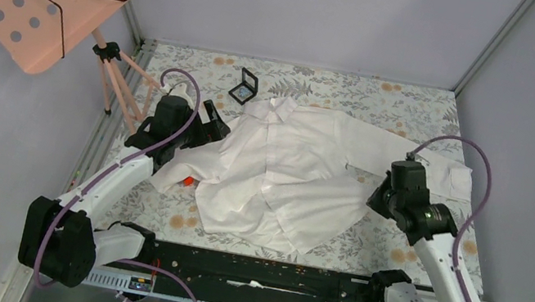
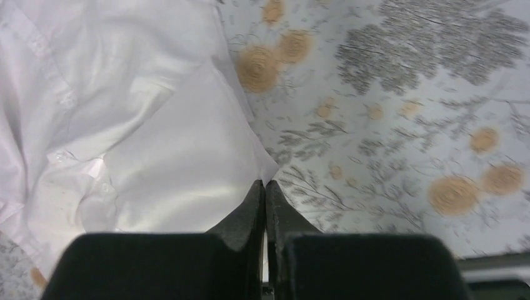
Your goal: Pin the brooch onto the clothing
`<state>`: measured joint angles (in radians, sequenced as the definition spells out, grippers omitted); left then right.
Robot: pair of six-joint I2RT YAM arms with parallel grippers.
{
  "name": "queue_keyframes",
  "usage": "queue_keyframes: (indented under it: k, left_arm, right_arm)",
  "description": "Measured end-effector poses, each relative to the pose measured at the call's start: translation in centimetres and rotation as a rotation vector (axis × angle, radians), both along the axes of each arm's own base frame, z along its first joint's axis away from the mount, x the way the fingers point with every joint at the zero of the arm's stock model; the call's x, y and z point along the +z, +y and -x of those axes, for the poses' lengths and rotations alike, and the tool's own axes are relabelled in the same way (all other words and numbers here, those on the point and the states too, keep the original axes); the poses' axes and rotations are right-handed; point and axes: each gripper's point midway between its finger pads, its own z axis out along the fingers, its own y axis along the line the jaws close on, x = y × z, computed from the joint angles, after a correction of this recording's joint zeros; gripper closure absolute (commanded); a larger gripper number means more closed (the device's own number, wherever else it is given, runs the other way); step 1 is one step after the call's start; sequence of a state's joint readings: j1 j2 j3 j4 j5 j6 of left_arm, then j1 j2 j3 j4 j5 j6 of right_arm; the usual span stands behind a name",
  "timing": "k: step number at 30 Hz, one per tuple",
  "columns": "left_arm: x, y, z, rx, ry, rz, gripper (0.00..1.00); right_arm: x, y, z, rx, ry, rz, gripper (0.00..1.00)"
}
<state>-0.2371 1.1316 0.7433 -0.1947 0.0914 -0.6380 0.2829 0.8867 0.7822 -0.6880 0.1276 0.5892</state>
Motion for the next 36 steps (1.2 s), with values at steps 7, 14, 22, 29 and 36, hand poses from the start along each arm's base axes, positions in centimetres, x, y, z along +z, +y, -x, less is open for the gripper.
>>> queue_keyframes:
  k: [7,14,22,29,36]
  left_arm:
    - [0.7,-0.5,-0.4,-0.006,-0.025,0.032,0.01]
    - [0.3,-0.9,0.0,-0.022,-0.027,0.056,0.01]
    - [1.8,-1.3,0.9,-0.035,-0.078,0.11,0.01]
    - [3.6,-1.1,1.9,-0.045,-0.132,0.12,0.01]
    - [1.8,-0.6,1.7,-0.025,-0.056,0.088,0.01]
  right_arm:
    - [3.7,-4.3,4.3,-0.134,-0.081,0.09,1.0]
    - [6.9,-7.9,6.9,-0.278,-0.204,0.149,1.0]
    - [7.0,-9.8,7.7,-0.336,-0.18,0.239,0.95]
    - [7.5,-10.2,7.8,-0.337,-0.183,0.268,0.16]
    - [8.1,-8.6,6.3,-0.211,-0.191,0.263,0.04]
